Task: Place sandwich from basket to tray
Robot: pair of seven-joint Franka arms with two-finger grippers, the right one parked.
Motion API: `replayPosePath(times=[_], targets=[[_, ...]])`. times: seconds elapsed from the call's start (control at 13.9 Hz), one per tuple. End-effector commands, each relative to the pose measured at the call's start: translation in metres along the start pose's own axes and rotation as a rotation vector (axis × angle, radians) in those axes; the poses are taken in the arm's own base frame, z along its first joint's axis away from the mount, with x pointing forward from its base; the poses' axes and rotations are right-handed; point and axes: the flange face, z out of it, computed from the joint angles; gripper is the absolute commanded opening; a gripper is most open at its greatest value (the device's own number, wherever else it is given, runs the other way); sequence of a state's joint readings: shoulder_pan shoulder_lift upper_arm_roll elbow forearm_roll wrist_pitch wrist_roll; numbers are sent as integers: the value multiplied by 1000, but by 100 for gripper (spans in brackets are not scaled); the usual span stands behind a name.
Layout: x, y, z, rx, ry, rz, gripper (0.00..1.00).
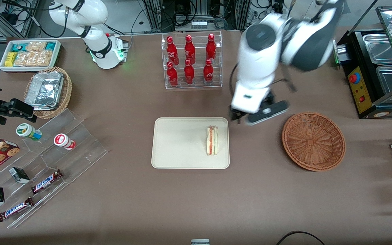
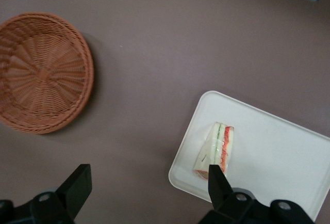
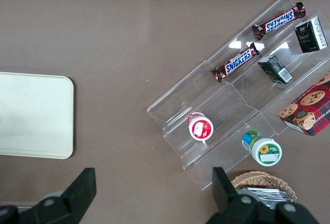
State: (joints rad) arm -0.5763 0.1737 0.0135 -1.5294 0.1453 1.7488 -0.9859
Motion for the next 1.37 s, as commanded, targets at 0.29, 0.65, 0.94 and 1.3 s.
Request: replayPosePath(times=[0.29, 0.65, 0.94, 1.3], targets=[[54, -154, -76, -9, -90, 100, 100], [98, -270, -85, -41, -152, 210, 100], [118, -317, -60, -59, -182, 244, 100], [110, -325, -34, -63, -178, 243, 100]])
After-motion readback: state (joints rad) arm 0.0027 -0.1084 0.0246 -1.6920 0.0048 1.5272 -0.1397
